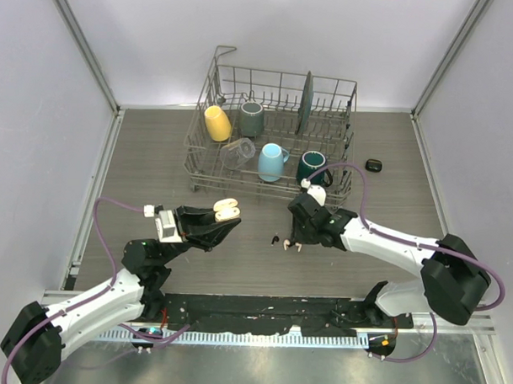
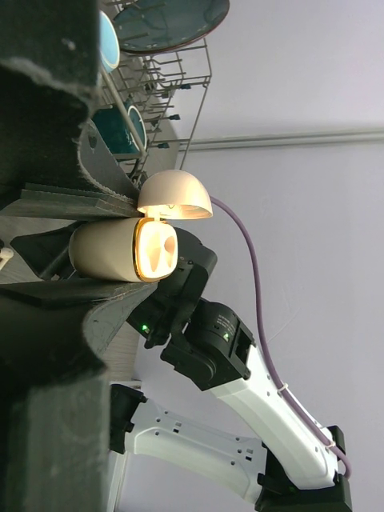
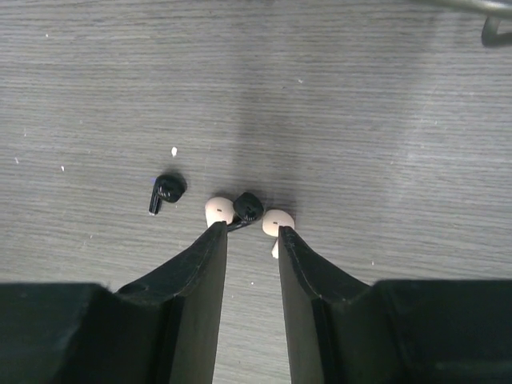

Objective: Insert the wireless bluetooth earbuds into the charging case
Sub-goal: Pick up the earbud from the center of the board.

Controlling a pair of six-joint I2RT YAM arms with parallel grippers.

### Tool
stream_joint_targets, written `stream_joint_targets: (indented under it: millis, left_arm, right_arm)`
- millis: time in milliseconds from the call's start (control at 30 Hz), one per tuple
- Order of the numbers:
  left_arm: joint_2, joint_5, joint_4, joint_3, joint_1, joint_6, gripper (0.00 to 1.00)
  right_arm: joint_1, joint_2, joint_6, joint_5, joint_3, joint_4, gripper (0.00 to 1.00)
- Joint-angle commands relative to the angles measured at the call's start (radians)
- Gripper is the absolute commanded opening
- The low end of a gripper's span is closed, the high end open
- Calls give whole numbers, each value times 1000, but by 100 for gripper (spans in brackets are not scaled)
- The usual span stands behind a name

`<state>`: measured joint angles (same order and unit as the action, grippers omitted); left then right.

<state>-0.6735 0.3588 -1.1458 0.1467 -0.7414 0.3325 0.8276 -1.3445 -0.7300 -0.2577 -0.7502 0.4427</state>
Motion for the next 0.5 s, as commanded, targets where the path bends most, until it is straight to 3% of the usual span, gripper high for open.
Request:
stream_joint_targets:
  millis: [0, 267, 467]
  left_arm:
    - [-3, -15, -32, -1, -3, -18, 0]
    - [2, -14, -26, -1, -4, -13, 0]
    - [14, -15, -14, -2, -4, -15, 0]
  right_arm:
    - [7, 76, -49, 24, 37, 53, 38]
    - [5, 137, -57, 15, 45, 69, 41]
    - [5, 152, 1, 100, 75, 38, 45]
